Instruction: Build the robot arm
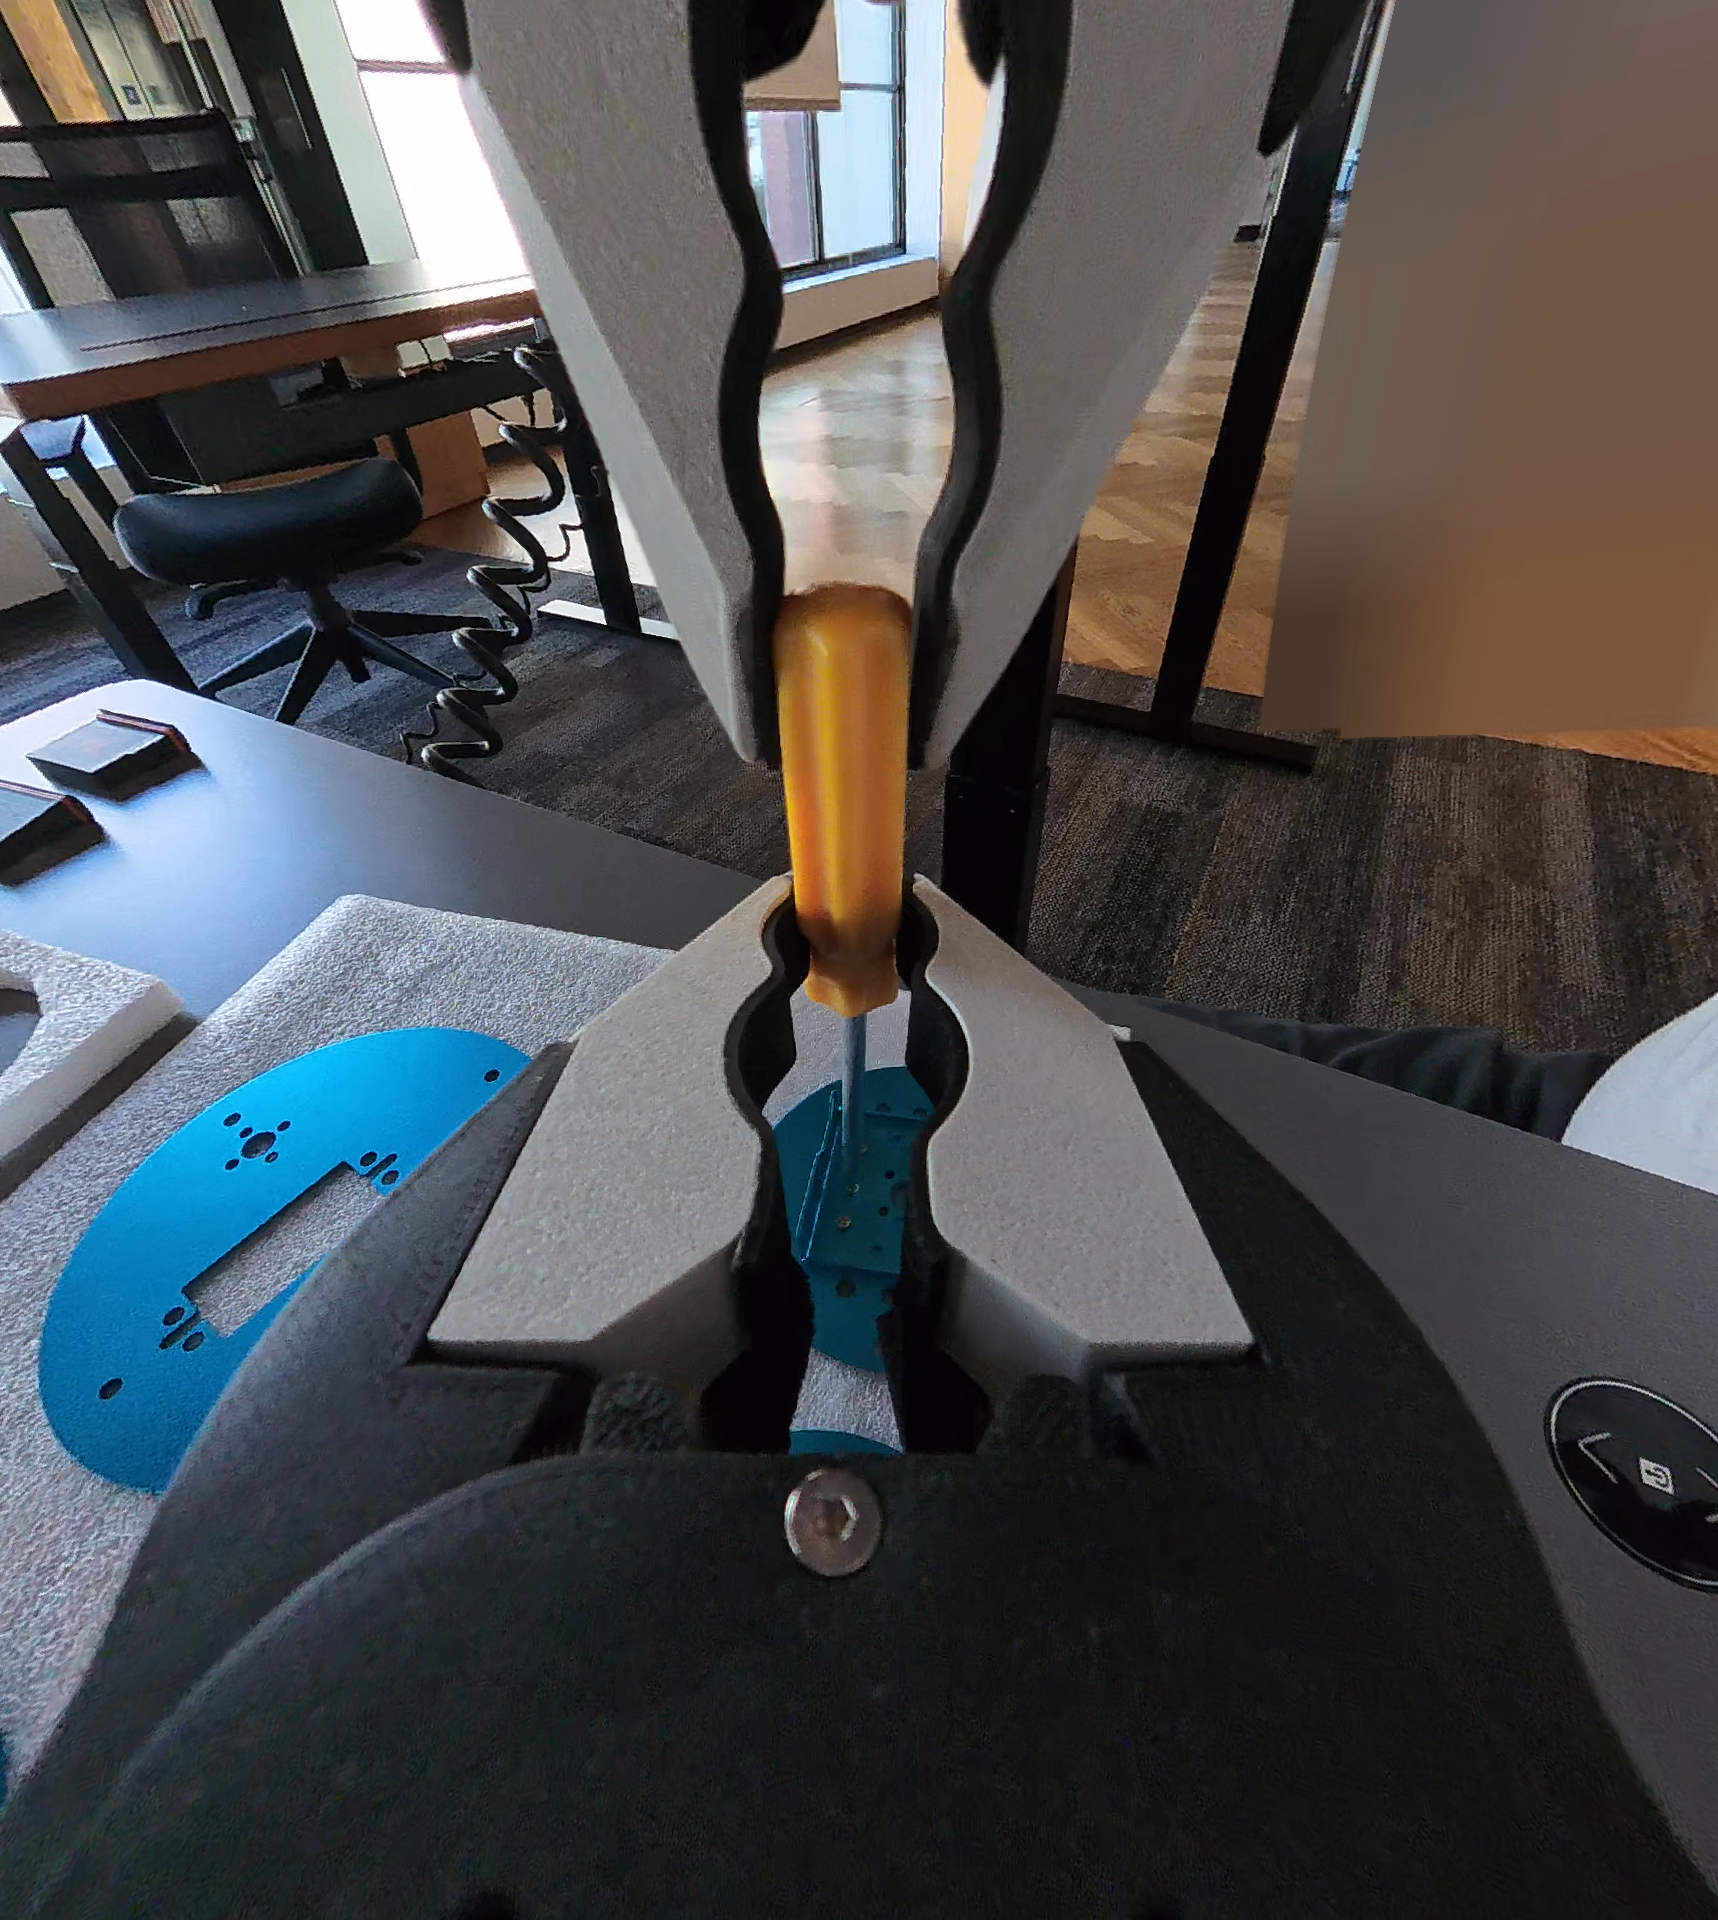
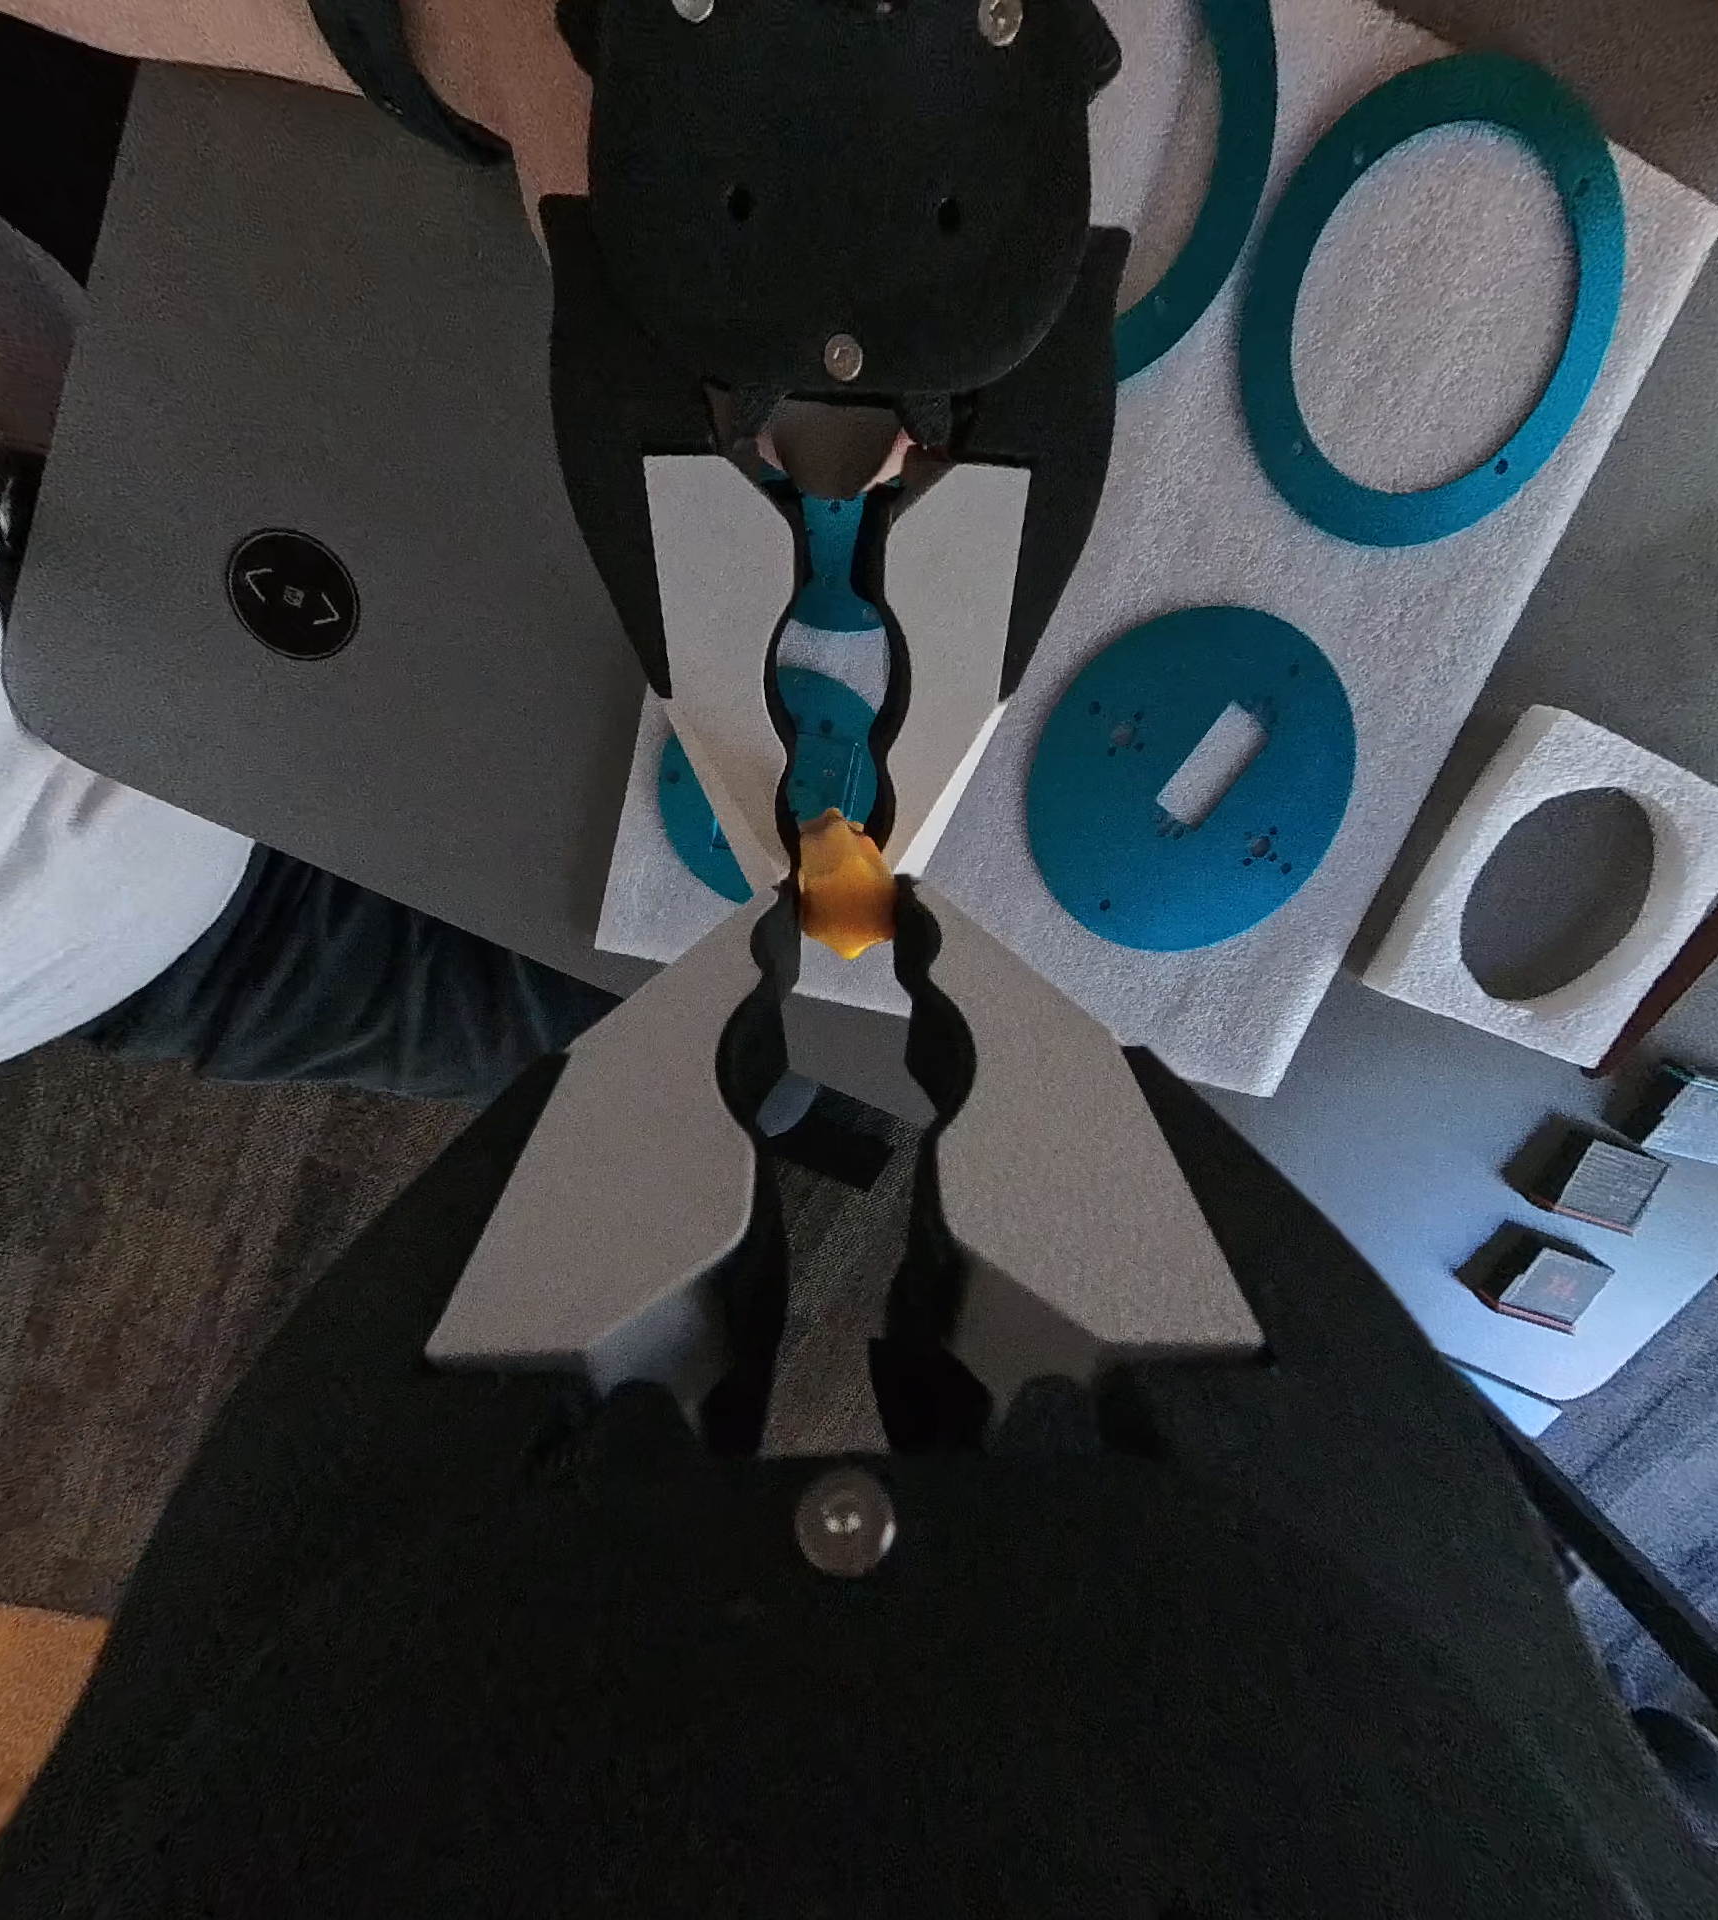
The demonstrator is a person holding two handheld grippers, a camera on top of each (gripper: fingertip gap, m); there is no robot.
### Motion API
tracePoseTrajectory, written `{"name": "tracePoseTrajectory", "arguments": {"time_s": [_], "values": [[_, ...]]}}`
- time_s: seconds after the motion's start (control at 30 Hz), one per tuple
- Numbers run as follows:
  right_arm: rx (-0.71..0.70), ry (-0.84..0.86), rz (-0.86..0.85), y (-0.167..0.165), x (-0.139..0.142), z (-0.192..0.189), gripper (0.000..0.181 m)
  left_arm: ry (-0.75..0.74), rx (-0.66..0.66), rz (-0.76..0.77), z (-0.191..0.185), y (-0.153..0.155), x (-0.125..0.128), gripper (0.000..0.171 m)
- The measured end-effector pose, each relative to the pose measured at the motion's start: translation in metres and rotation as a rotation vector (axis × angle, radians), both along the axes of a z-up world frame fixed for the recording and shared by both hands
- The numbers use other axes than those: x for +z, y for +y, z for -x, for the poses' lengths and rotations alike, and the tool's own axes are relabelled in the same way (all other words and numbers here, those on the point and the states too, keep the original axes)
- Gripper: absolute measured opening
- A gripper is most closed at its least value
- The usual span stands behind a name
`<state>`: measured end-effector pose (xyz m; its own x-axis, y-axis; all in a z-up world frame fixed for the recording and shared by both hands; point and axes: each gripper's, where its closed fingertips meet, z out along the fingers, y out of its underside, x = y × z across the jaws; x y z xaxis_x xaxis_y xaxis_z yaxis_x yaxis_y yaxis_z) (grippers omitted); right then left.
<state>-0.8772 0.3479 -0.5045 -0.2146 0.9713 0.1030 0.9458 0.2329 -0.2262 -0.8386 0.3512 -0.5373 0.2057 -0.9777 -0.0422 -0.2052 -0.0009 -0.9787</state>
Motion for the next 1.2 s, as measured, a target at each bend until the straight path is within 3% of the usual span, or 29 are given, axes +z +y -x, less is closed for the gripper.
{"name": "tracePoseTrajectory", "arguments": {"time_s": [0.07, 0.23, 0.3, 0.4, 0.5, 0.6, 0.73, 0.83, 0.93, 1.03, 1.1, 1.2], "values": [[-0.093, -0.034, 0.059, -0.002, -0.001, -0.005, 0.016, -0.002, -0.004, 0.003, -0.002, -0.001, 0.0, 0.015], [-0.509, -0.009, 0.138, 0.0, -0.002, -0.009, 0.017, 0.001, 0.018, 0.004, -0.007, 0.003, 0.0, 0.014], [-0.472, -0.041, 0.121, -0.005, -0.001, -0.01, 0.017, 0.006, -0.004, -0.007, -0.008, 0.0, -0.001, 0.013], [-0.22, -0.049, 0.044, -0.004, -0.001, -0.004, 0.021, -0.007, -0.006, 0.006, -0.006, 0.0, 0.0, 0.013], [-0.078, -0.039, 0.007, -0.003, -0.001, -0.002, 0.018, -0.005, -0.009, 0.004, -0.006, 0.0, -0.001, 0.013], [-0.156, -0.063, 0.043, -0.003, -0.002, -0.005, 0.018, -0.013, -0.008, 0.013, -0.007, 0.0, 0.0, 0.013], [-0.53, -0.054, 0.137, 0.0, -0.002, -0.009, 0.018, 0.007, 0.019, 0.011, -0.012, 0.004, -0.002, 0.01], [-0.453, -0.063, 0.082, -0.002, -0.003, -0.008, 0.017, 0.006, 0.014, -0.012, -0.012, 0.002, -0.001, 0.01], [-0.203, -0.061, 0.007, -0.004, -0.002, -0.006, 0.026, -0.015, 0.009, 0.013, -0.009, 0.003, -0.001, 0.01], [-0.057, -0.016, -0.042, -0.002, 0.007, 0.001, 0.018, -0.011, 0.003, 0.007, -0.01, 0.002, -0.001, 0.01], [-0.031, -0.031, -0.02, -0.003, 0.007, -0.002, 0.018, -0.01, 0.0, 0.004, -0.011, 0.001, -0.001, 0.01], [-0.098, -0.045, 0.044, -0.001, 0.006, -0.003, 0.018, -0.012, 0.003, 0.006, -0.01, 0.002, -0.001, 0.01]]}}
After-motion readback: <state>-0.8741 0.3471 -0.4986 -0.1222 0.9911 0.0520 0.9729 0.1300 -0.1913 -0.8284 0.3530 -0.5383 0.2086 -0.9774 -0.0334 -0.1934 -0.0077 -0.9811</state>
